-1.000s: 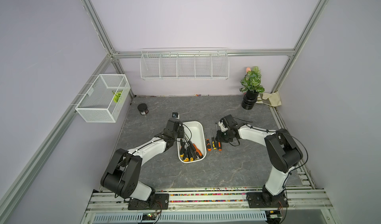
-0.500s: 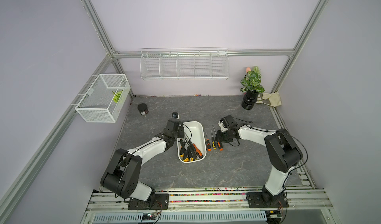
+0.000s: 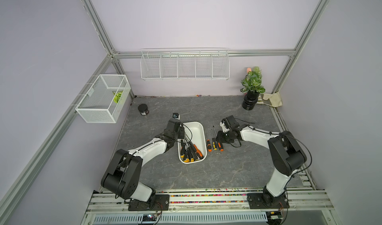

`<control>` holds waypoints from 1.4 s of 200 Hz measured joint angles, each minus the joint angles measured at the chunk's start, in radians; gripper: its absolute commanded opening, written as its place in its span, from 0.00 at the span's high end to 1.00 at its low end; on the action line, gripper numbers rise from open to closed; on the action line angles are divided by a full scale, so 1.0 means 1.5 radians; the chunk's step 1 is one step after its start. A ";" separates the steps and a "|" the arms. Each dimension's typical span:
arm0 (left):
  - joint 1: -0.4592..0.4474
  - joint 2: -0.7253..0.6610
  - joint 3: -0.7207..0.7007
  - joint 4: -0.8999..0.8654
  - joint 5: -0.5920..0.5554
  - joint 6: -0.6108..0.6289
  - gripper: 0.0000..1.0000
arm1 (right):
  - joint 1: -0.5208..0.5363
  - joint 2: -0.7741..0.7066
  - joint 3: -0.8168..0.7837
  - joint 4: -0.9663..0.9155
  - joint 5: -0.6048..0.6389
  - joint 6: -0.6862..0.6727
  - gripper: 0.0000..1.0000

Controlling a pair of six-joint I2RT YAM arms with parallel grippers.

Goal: Take out the screwdriver from the storage box
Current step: Place the screwdriver at the center of the board, then pick up the screwdriver from the storage box.

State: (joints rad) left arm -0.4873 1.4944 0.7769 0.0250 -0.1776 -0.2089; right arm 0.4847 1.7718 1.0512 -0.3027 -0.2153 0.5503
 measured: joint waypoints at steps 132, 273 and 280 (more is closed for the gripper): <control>0.000 0.000 0.000 0.000 0.000 -0.006 1.00 | 0.188 -0.186 0.093 -0.113 0.073 -0.097 0.58; 0.000 0.000 0.000 -0.001 0.000 -0.011 1.00 | 0.265 0.078 0.254 -0.157 0.040 -0.164 0.57; 0.000 0.000 0.000 -0.001 0.000 -0.011 1.00 | 0.265 0.087 0.260 -0.157 0.039 -0.164 0.57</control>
State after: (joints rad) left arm -0.4877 1.4944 0.7769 0.0242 -0.1780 -0.2253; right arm 0.8818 1.9022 1.4414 -0.5388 -0.1562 0.3038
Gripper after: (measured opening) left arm 0.102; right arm 0.433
